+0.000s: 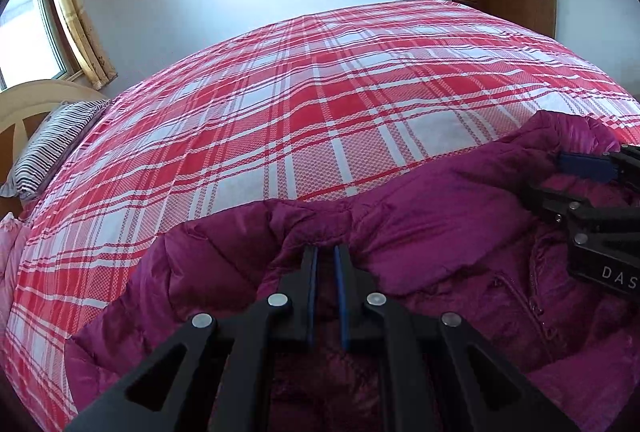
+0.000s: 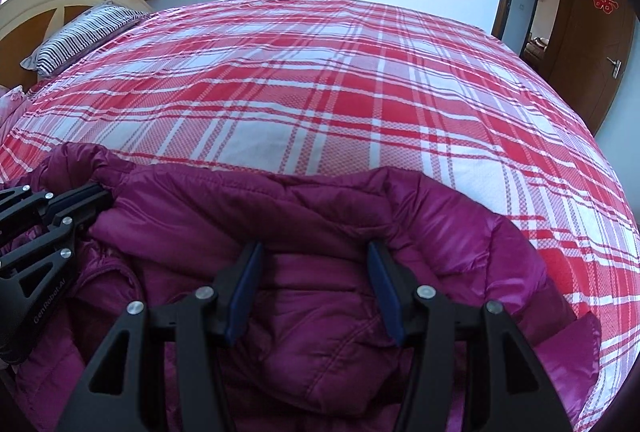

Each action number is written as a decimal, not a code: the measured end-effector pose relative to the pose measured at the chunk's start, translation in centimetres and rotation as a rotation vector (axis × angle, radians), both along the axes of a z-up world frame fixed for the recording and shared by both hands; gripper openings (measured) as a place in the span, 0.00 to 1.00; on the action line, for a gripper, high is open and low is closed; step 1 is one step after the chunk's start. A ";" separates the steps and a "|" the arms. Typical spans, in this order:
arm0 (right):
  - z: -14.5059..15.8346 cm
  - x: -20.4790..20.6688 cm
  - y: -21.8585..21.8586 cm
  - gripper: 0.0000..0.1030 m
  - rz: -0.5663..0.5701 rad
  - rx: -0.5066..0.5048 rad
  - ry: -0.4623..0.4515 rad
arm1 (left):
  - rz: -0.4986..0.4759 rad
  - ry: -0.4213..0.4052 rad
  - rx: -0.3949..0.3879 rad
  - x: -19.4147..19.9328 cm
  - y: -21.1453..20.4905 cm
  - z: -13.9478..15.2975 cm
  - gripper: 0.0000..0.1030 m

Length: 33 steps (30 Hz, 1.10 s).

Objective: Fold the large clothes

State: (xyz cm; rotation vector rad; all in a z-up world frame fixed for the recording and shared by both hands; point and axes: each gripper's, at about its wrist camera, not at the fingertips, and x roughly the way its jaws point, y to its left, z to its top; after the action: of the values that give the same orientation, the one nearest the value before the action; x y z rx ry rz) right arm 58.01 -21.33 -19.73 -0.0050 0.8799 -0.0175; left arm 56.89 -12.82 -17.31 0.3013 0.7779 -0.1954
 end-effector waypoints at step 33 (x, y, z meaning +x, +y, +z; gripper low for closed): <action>-0.2 0.0 0.2 0.55 -0.001 -0.013 0.006 | 0.003 -0.003 0.027 0.1 -0.3 -0.4 0.09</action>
State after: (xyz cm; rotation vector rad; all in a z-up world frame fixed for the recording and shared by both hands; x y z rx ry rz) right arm 58.01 -21.13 -19.97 -0.0169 0.8861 -0.0245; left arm 56.95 -13.12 -17.68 0.3260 0.7787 -0.1815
